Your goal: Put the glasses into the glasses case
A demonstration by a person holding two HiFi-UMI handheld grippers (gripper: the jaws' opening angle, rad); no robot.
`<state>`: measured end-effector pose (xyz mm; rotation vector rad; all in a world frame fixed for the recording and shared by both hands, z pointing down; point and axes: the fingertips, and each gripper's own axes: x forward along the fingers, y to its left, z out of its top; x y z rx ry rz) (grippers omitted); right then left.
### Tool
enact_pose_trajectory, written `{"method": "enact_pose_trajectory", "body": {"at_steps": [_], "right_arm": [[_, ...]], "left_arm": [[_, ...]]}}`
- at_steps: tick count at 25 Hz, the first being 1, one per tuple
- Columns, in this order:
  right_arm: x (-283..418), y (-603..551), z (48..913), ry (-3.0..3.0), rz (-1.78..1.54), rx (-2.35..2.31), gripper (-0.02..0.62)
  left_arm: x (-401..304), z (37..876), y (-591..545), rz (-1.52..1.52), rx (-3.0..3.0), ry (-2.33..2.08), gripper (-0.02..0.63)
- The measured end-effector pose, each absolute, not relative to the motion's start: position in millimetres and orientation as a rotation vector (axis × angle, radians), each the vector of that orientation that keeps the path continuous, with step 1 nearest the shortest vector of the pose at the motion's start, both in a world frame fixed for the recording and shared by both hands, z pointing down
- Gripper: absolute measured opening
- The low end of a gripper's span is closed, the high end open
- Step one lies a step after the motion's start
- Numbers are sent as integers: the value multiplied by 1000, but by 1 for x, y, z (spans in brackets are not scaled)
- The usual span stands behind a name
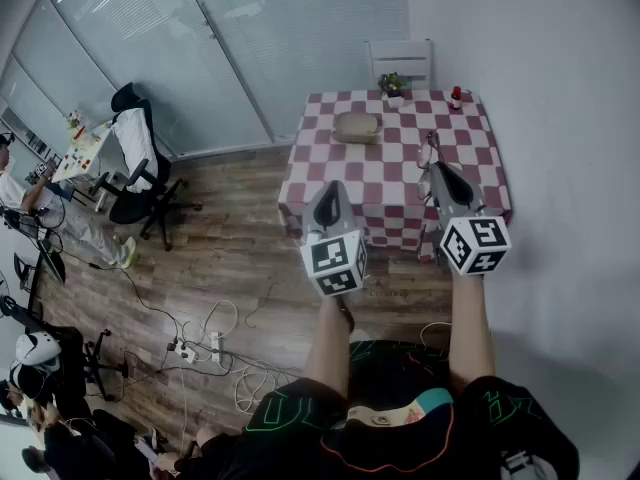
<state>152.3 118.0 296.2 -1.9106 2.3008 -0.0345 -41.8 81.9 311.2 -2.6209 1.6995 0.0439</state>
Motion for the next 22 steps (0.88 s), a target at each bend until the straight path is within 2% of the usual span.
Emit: {"method": "enact_pose_trajectory", "body": {"at_steps": [12, 22], "right_arm": [[138, 126, 299, 2325, -48, -1910, 18], [156, 147, 306, 2287, -89, -1953, 20]], "left_arm": [[-59, 313, 88, 47, -2626, 1731, 11], [-44, 319, 105, 42, -2665, 1707, 9]]}}
